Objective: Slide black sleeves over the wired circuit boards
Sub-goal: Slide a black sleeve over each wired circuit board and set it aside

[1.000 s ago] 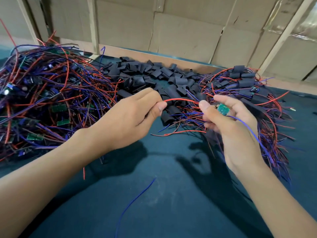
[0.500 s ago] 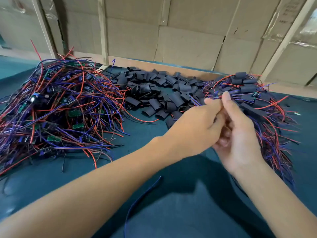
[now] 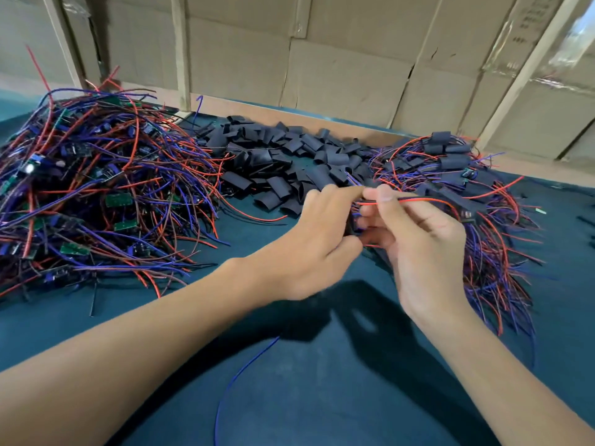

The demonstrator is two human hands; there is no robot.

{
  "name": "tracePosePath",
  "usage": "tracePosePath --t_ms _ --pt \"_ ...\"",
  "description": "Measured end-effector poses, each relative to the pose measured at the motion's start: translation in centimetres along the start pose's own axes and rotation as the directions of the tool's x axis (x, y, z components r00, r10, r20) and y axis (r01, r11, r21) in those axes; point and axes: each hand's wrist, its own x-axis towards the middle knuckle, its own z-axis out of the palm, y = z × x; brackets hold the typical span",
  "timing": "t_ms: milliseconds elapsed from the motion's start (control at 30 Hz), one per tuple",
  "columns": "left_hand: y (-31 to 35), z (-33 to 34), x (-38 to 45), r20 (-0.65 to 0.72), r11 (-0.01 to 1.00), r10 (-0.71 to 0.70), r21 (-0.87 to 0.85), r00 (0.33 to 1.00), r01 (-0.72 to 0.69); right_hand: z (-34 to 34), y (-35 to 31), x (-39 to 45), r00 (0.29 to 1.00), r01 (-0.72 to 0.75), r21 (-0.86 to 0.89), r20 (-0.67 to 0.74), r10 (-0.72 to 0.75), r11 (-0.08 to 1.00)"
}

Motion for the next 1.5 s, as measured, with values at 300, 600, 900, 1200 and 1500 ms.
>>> tracePosePath --t_ms 300,600,900,1200,1500 --pt "-0.8 -1.5 0.2 -0.051 0.977 0.023 -0.211 0.998 -0.033 -0.5 -0.3 0.2 0.971 0.196 -0.043 0.149 -0.187 0.98" --pt "-1.1 -0.6 -0.3 0.003 0.984 -0.005 -0.177 1.0 0.005 -0.5 -0.1 -0.2 0.963 0.251 -0.265 0.169 -0.211 0.931" --pt "-1.4 -0.9 -0.3 -0.084 0.997 0.075 -0.019 0.994 -0.077 -0.3 -0.1 -0.3 0.986 0.151 -0.31 0.12 -0.119 0.939" --pt "-1.8 -1.2 -0.4 -0.067 0.999 -0.026 0.035 0.997 0.028 -0.2 0.9 -0.5 0.987 0.151 -0.471 0.12 -0.106 0.869" --pt "-1.8 -0.9 -0.6 -0.229 0.999 0.009 0.032 0.973 -0.002 -0.4 -0.9 0.5 0.965 -0.26 0.383 0.072 0.252 0.887"
